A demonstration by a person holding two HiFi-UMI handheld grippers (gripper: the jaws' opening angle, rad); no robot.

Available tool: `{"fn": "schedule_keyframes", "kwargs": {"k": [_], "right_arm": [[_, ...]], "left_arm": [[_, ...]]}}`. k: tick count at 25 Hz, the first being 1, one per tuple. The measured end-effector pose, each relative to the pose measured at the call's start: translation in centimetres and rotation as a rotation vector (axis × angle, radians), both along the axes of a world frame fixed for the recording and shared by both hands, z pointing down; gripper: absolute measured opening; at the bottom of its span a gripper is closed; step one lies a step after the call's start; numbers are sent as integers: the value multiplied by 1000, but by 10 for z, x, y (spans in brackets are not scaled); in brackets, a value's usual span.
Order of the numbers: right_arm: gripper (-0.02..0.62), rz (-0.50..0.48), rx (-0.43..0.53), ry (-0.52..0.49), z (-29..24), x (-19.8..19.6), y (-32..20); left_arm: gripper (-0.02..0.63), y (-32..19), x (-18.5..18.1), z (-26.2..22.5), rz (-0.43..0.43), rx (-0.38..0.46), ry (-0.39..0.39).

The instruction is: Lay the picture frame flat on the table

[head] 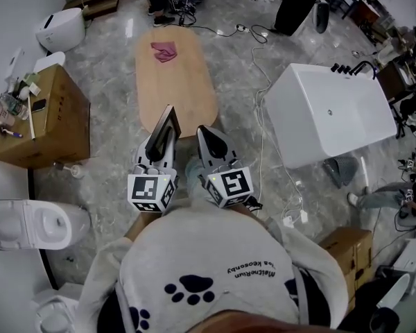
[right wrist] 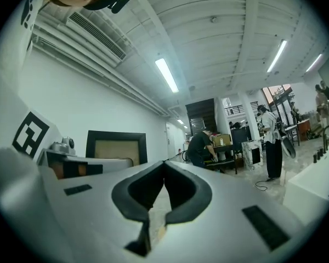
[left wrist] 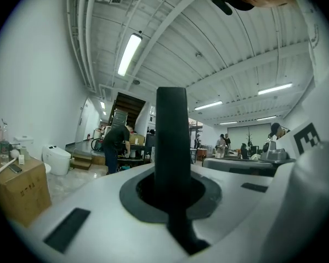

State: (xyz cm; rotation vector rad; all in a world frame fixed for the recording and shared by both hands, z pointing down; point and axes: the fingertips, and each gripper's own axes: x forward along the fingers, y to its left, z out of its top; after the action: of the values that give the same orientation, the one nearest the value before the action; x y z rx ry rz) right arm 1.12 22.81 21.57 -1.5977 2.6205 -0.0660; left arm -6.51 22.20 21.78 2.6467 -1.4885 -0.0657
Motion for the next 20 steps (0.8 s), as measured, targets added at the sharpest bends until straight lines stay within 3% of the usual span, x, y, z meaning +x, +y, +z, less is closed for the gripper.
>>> {"fn": "schedule_keyframes", "kwargs": {"k": [12,20], "right_arm": [[11,-77,22,-42,-14,18,-90],[11,-100,10,-39,-4,16,-131]], "left_arm": [[17,-81,21,-16,-54,12,-22],[17,-111,6,-16,-88,11,-38]]}}
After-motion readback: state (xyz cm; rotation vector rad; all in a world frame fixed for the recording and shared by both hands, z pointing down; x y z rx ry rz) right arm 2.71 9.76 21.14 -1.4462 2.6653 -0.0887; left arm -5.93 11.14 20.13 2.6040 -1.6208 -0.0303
